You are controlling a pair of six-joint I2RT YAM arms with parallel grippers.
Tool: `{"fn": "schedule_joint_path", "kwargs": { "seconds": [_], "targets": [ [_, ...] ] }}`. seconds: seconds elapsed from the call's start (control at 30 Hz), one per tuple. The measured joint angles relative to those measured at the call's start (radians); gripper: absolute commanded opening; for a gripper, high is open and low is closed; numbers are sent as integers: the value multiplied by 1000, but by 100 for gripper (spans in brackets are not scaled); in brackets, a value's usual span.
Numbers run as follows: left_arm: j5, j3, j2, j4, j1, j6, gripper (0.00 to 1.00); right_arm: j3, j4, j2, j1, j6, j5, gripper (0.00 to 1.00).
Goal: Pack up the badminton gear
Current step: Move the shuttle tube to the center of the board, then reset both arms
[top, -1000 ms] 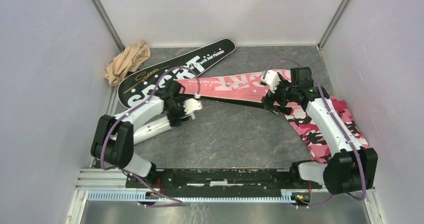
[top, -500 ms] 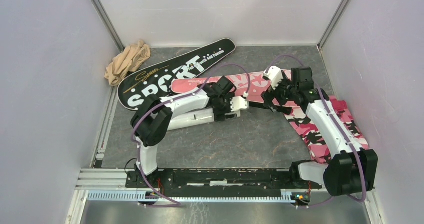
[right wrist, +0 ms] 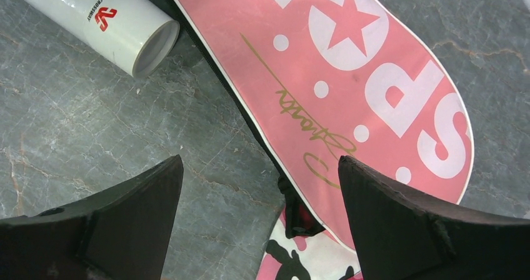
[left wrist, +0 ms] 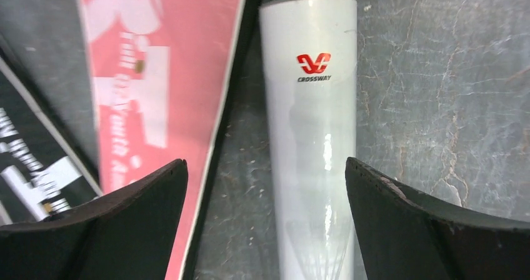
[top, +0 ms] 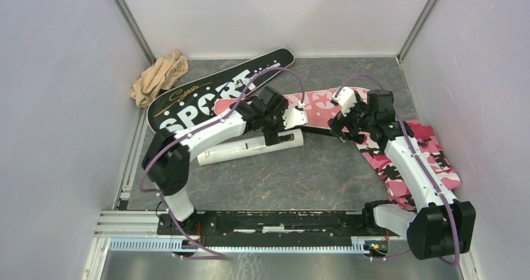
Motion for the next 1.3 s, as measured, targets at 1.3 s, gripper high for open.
{"fn": "schedule_joint_path", "kwargs": {
  "seconds": [1.3],
  "targets": [
    [-211, -508, -847, 572, 582, -635, 100, -33, 360, -259, 0, 280, 306, 98]
  ]
}}
